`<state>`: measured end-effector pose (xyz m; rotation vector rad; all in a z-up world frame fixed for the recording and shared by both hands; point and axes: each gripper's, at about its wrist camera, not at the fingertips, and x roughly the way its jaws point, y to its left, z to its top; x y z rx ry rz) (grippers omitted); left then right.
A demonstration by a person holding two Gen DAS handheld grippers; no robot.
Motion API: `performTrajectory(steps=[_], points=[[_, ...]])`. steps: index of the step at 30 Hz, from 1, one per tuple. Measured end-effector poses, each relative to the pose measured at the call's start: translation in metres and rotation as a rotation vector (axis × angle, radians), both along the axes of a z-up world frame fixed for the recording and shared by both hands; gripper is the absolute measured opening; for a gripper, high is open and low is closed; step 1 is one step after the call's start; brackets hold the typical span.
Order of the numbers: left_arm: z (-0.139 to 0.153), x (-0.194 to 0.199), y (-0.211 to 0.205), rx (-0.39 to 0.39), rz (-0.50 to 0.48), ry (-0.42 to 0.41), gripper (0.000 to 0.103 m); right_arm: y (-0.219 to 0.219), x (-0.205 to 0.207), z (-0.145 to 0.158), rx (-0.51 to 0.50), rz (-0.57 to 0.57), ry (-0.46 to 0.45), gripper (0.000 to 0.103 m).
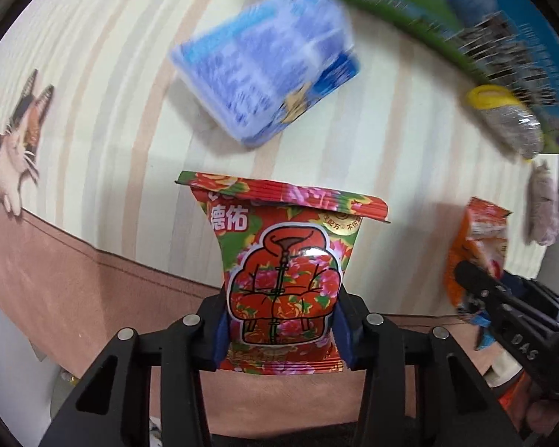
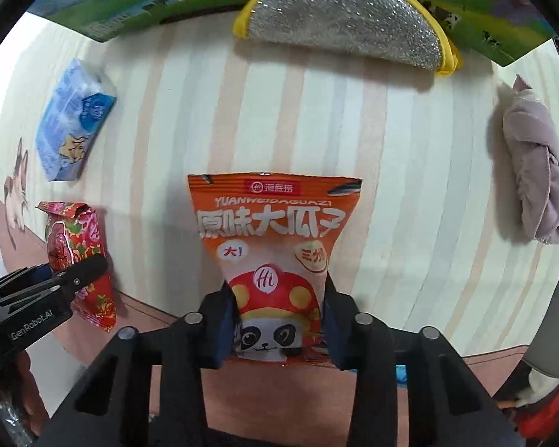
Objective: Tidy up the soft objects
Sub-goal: 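Carry both snack bags into the box and release them beside the pouch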
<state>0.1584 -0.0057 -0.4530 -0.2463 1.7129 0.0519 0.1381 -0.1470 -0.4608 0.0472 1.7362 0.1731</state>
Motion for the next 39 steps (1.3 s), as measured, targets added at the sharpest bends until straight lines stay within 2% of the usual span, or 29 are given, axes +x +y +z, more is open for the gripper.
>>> performTrajectory(steps=[2,5,6,9,12,14,18,20,23,24,25,27,33,37,39], points=[[0.019,0.002,-0.009,-0.017,-0.007,-0.038,0.041,0.003,-0.001,0.012,0.021,-0.003,-0.020,0.038],[0.065,0.015,-0.030,-0.064,-0.022,-0.124,0.041,-0.012,-0.014,0.054,0.092,-0.019,-0.068,0.038],[0.088,0.023,-0.041,-0.085,-0.031,-0.169,0.041,-0.020,-0.016,0.068,0.117,-0.024,-0.085,0.038],[0.138,0.044,-0.056,-0.133,-0.059,-0.273,0.041,-0.036,-0.011,0.128,0.176,-0.035,-0.174,0.038],[0.186,0.083,-0.071,-0.181,-0.119,-0.368,0.041,-0.052,0.007,0.193,0.208,-0.060,-0.284,0.038],[0.204,0.109,-0.076,-0.201,-0.150,-0.396,0.041,-0.052,0.022,0.219,0.213,-0.070,-0.333,0.038],[0.209,0.168,-0.086,-0.215,-0.188,-0.392,0.042,-0.069,0.063,0.253,0.165,-0.089,-0.416,0.038],[0.198,0.195,-0.090,-0.223,-0.188,-0.352,0.042,-0.065,0.099,0.251,0.122,-0.102,-0.418,0.038],[0.172,0.221,-0.091,-0.251,-0.166,-0.248,0.042,-0.075,0.129,0.227,0.110,-0.147,-0.374,0.038],[0.153,0.237,-0.096,-0.263,-0.152,-0.194,0.042,-0.078,0.142,0.215,0.101,-0.162,-0.353,0.038],[0.140,0.239,-0.088,-0.272,-0.145,-0.159,0.042,-0.086,0.142,0.206,0.096,-0.175,-0.340,0.038],[0.109,0.251,-0.099,-0.271,-0.138,-0.093,0.042,-0.087,0.160,0.185,0.073,-0.190,-0.305,0.038],[0.055,0.258,-0.108,-0.229,-0.162,0.051,0.042,-0.089,0.195,0.110,0.003,-0.206,-0.205,0.038],[0.031,0.256,-0.112,-0.168,-0.190,0.089,0.042,-0.087,0.200,0.082,-0.043,-0.195,-0.179,0.038],[0.022,0.252,-0.112,-0.173,-0.188,0.108,0.042,-0.087,0.201,0.074,-0.046,-0.195,-0.169,0.038]])
